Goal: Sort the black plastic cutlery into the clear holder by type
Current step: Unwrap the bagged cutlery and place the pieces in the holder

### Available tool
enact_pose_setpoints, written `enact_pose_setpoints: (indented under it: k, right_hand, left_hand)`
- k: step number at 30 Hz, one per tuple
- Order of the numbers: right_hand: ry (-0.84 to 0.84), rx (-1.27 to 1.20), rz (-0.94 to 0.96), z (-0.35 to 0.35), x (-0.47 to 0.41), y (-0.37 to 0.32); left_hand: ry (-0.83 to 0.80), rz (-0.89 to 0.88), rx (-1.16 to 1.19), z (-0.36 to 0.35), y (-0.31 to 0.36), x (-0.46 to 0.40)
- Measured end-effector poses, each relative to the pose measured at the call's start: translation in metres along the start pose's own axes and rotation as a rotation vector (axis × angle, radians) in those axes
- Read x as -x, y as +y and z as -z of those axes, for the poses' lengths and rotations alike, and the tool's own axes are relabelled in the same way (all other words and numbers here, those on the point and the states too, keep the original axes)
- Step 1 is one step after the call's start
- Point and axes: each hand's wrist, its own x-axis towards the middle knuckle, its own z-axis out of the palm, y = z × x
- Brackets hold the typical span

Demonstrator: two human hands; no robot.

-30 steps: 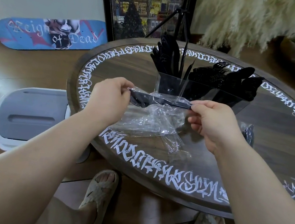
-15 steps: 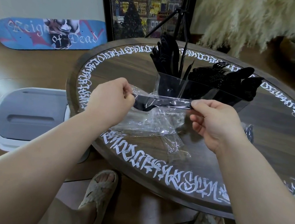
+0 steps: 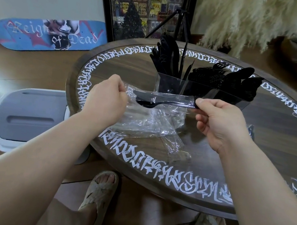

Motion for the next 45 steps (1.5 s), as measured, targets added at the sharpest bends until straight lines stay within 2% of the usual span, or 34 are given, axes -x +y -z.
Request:
enact_pose_setpoints:
  k: [5,13,16,18,20,22,28,34,40,42,45]
  right_hand:
    - [-0.011,0.024,0.020,0.000,-0.002,0.002]
    - [0.031,0.023,0.042,0.003,-0.003,0.000]
    - [-0.003,0.038,0.031,0.001,-0.002,0.002]
    - [-0.032,0.045,0.028,-0.002,0.000,0.003]
    - [-0.045,0.049,0.031,-0.004,0.000,0.003]
    - [-0.041,0.050,0.035,-0.004,0.001,0.002]
    - [-0.004,-0.004,0.017,0.004,0.000,-0.004]
    - [-0.083,-0.008,-0.014,0.001,0.004,-0.002]
    - [-0.071,0.002,0.022,0.011,0.000,-0.001]
    - [-0.061,0.009,0.026,0.014,-0.001,0.000]
    - [-0.035,0.007,0.038,0.019,-0.002,0.001]
  left_hand:
    - [-0.047,-0.078,-0.014,-0.004,0.003,0.001]
    - [0.045,-0.061,-0.132,-0.002,-0.002,0.000]
    - [0.071,-0.216,-0.126,-0.003,0.002,0.005]
    - [-0.004,-0.310,-0.145,-0.005,0.009,0.009]
    - [-0.108,-0.309,-0.180,-0.008,0.015,0.013]
    - [-0.141,-0.284,-0.211,-0.010,0.015,0.012]
    - [-0.056,-0.265,-0.163,-0.010,0.001,0.002]
    - [-0.059,-0.300,-0.154,-0.018,0.005,0.003]
    - [0.137,-0.346,-0.154,-0.017,0.014,0.008]
    - [0.075,-0.366,-0.112,-0.017,0.020,0.011]
    - [-0.130,-0.389,-0.146,-0.025,0.024,0.014]
